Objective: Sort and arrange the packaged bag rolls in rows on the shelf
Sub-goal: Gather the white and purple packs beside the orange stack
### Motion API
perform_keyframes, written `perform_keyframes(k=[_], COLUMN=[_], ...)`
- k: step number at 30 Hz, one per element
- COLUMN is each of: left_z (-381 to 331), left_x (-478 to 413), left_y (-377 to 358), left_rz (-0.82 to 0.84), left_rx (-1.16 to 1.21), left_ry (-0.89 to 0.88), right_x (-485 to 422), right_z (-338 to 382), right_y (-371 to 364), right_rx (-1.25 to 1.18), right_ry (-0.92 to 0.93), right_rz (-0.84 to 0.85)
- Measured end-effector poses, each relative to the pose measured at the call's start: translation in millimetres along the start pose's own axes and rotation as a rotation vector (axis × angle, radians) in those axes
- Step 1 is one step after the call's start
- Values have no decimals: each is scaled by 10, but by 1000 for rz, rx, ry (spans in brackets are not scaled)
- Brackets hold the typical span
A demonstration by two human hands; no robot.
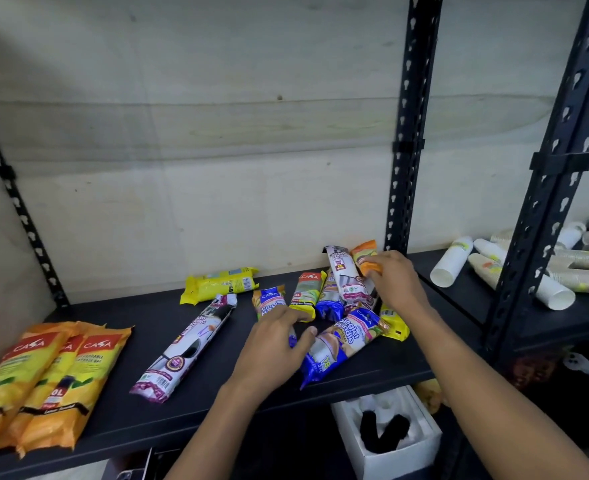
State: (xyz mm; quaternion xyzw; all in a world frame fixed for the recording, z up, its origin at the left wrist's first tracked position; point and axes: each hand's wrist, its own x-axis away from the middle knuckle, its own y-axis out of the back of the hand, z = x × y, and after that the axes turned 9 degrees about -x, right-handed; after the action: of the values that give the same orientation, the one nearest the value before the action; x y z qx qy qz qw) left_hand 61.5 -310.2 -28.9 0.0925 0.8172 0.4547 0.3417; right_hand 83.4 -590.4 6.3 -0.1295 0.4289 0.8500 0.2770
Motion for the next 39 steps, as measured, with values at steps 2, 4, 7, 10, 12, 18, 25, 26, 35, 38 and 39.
perform_keyframes(k=[2, 4, 7, 10, 12, 18, 25, 26, 35, 38, 39], left_z=[109, 220, 384, 491, 575, 820, 1351, 1415, 1889, 2022, 2044], left_x=[23, 42, 110, 155, 232, 462, 850, 921, 1494, 1650, 1691], left_y=[62, 125, 233, 286, 380, 697, 1096, 1152, 1745, 1871, 1895], left_rz=[-29, -60, -108, -113, -137, -211, -224, -229, -296, -331, -332], left_rx=[12, 5, -23, -36, -42, -74, -220, -239, -475, -543, -551], left_ry=[25, 31, 63, 79, 102, 163, 255, 269, 463, 497, 515], right_x=[58, 126, 266, 361, 436, 708, 1063, 1109, 1608, 1771, 1818], right_z=[56, 137, 325, 483, 676, 1143, 1718, 1803, 2583, 2805, 2872], right_y=[16, 14, -22, -86, -177, -581, -1082, -1161, -1741, -1895, -1942], right_rx=[-7, -26, -68, -111, -150, -290, -467, -488, -620, -651, -658], right_ry=[25, 57, 124, 164, 185, 264, 346, 350, 416, 451, 455], right_rz=[-30, -65, -90, -108, -83, -18, 78, 92, 254, 283, 290])
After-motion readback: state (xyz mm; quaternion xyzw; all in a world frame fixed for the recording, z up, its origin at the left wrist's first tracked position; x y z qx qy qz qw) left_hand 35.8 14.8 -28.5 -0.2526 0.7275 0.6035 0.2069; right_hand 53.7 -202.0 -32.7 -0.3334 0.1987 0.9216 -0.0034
